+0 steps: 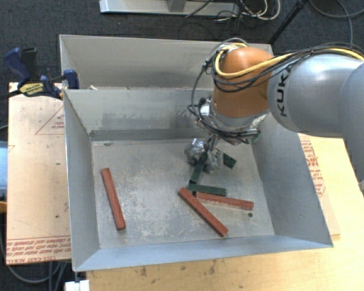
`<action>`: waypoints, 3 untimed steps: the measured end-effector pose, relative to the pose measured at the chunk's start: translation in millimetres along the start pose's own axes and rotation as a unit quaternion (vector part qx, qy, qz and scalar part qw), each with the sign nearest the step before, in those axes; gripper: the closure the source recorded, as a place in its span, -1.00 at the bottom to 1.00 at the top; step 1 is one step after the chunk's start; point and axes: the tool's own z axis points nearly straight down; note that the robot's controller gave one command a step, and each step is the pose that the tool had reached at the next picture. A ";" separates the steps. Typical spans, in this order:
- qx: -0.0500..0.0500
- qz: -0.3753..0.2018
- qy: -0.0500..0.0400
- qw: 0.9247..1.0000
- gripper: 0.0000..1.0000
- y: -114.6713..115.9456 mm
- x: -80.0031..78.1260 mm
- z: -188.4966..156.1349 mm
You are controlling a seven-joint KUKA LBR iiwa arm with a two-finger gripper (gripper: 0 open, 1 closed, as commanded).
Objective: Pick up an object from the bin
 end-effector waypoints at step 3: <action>-0.004 -0.024 0.003 1.000 1.00 50.3 -34.7 -84.2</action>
Offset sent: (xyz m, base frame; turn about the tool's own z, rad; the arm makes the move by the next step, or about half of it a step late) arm -0.0120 0.0107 0.1070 -0.0489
